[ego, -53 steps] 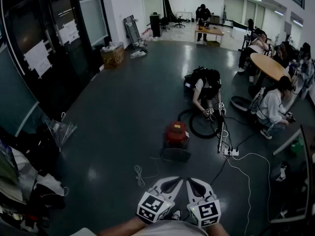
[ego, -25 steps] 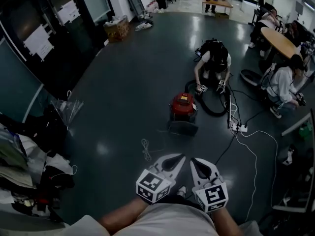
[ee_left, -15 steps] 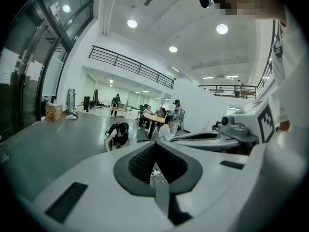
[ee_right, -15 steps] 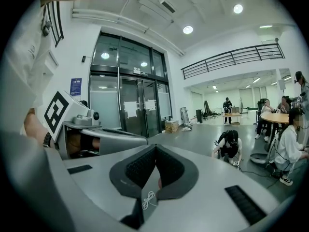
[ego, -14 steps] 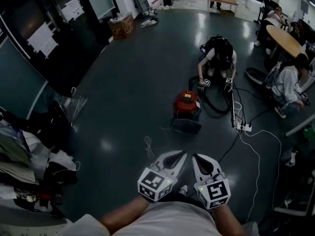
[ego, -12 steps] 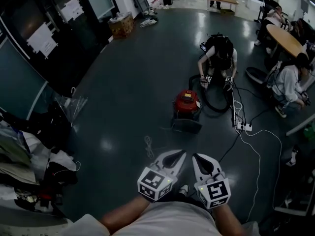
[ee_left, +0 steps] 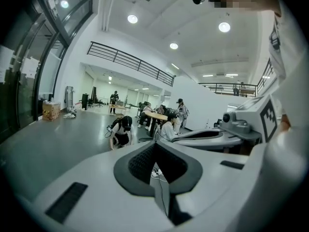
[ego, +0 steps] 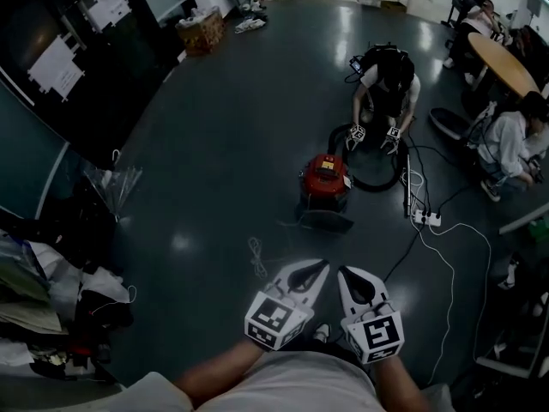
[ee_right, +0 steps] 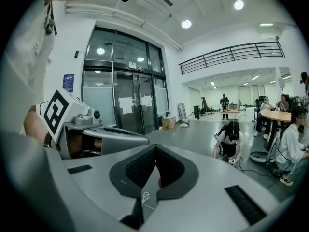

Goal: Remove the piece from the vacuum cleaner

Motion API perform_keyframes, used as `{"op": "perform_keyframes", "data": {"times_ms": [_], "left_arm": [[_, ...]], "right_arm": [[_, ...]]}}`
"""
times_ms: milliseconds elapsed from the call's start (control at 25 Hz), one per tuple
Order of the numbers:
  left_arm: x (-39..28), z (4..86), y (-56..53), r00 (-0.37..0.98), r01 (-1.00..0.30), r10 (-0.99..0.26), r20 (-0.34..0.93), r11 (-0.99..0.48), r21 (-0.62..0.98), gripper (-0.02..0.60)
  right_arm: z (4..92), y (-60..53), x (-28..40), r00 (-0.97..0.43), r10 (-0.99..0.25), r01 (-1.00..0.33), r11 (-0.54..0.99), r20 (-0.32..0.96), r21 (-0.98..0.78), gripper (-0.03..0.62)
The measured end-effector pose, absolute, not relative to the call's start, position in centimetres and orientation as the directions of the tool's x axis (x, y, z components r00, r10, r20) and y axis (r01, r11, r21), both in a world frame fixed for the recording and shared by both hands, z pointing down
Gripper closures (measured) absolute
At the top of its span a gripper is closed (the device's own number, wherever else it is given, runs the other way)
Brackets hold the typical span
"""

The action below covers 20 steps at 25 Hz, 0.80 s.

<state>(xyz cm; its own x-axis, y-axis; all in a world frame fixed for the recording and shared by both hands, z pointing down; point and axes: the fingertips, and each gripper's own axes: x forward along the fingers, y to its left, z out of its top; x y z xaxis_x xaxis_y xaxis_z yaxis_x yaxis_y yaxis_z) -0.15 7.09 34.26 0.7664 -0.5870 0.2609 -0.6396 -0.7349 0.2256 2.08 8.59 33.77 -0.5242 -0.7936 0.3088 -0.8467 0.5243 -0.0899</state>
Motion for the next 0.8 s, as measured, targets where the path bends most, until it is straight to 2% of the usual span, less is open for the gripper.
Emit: {"op": "perform_keyframes", "data": {"times_ms": [400, 800], "left_arm": [[-1.8, 38.8, -6.0, 0.816, -0.565, -0.508, 0.276, -0.803, 0.193, 0.575], [0.1, 45.3, -16.1, 0.820, -0.563, -0.507, 0.266, -0.797, 0.217, 0.575]], "right_arm": [[37.9, -4.3, 0.4, -0.455, -0.815, -0.880, 0.474, 0.359, -0.039, 0.579], [45.8, -14.5, 2.8, -0.445, -0.783, -0.877, 0.478, 0.433, -0.038, 0.579]]}}
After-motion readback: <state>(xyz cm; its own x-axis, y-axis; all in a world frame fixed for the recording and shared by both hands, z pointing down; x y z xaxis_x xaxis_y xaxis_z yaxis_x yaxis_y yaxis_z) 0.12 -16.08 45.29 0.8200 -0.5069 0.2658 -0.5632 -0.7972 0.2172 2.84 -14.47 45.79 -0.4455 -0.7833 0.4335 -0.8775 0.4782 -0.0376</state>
